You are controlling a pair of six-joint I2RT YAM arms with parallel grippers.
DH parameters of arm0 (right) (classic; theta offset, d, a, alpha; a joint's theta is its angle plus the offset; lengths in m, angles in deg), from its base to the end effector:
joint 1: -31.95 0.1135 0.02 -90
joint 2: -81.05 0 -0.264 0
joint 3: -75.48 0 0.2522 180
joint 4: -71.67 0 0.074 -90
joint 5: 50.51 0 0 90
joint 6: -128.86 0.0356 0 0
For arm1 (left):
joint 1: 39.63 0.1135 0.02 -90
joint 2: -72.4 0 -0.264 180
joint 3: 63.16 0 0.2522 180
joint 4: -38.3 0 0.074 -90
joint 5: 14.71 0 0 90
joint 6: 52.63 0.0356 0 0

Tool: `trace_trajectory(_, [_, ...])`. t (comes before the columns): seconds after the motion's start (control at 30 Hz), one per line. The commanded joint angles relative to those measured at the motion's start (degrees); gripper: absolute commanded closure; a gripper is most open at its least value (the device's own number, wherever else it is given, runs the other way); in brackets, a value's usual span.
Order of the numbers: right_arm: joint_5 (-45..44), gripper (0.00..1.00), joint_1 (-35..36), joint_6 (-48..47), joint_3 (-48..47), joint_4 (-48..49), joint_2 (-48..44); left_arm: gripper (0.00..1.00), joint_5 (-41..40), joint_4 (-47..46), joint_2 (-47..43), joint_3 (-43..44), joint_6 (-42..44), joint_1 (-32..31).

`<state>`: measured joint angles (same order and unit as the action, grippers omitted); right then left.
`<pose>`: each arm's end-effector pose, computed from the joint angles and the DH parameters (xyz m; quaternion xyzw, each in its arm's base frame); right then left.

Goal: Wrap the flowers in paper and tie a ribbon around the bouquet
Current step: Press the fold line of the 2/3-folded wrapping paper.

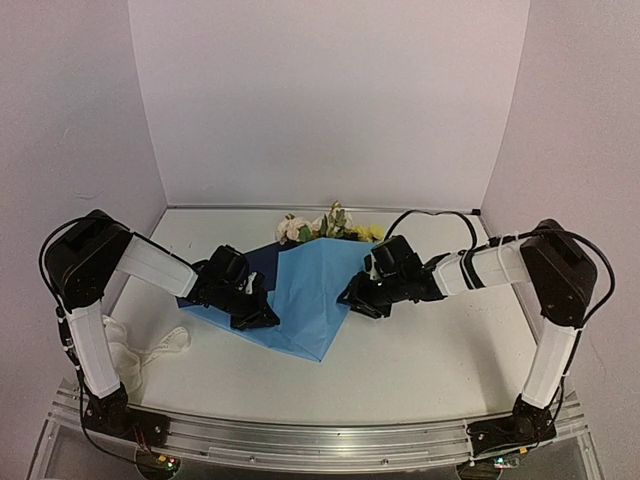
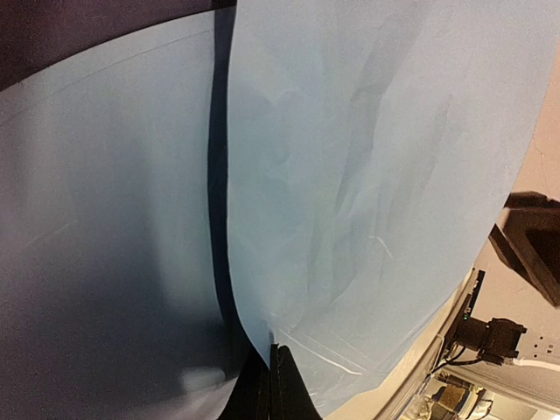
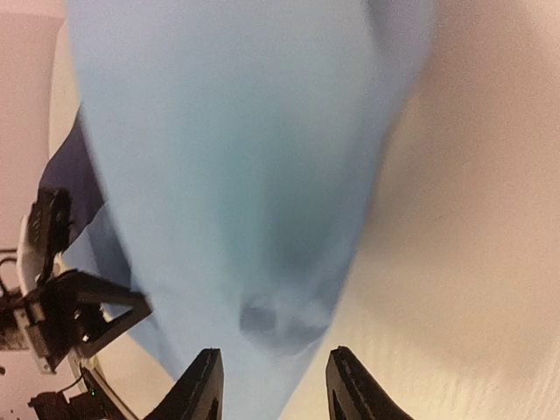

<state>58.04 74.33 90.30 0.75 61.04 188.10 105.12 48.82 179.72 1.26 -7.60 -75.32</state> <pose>0.2800 0.2708 0.1576 0.0073 0.9072 0.3886 0.1612 0.2706 -0.2161 0.1096 0.0063 0.9210 -0.3826 0.0730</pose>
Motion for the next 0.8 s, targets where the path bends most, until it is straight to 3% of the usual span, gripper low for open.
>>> trace_trajectory(0.0, [3.16, 0.59, 4.71, -3.35, -2.88, -0.74, -3.77, 1.0, -0.47, -0.21, -3.4, 0.94, 0.25, -0.2])
trace_trajectory(0.4, [6.16, 0.64, 10.92, 4.81, -0.23, 9.06, 5.56, 1.0, -0.72, -0.25, -5.19, -0.08, 0.36, -0.18])
trace_trajectory(0.77, [5.07, 0.65, 11.23, 6.47, 2.61, 9.35, 6.91, 1.0, -1.6, -0.8, -5.21, -2.47, -2.45, -0.22])
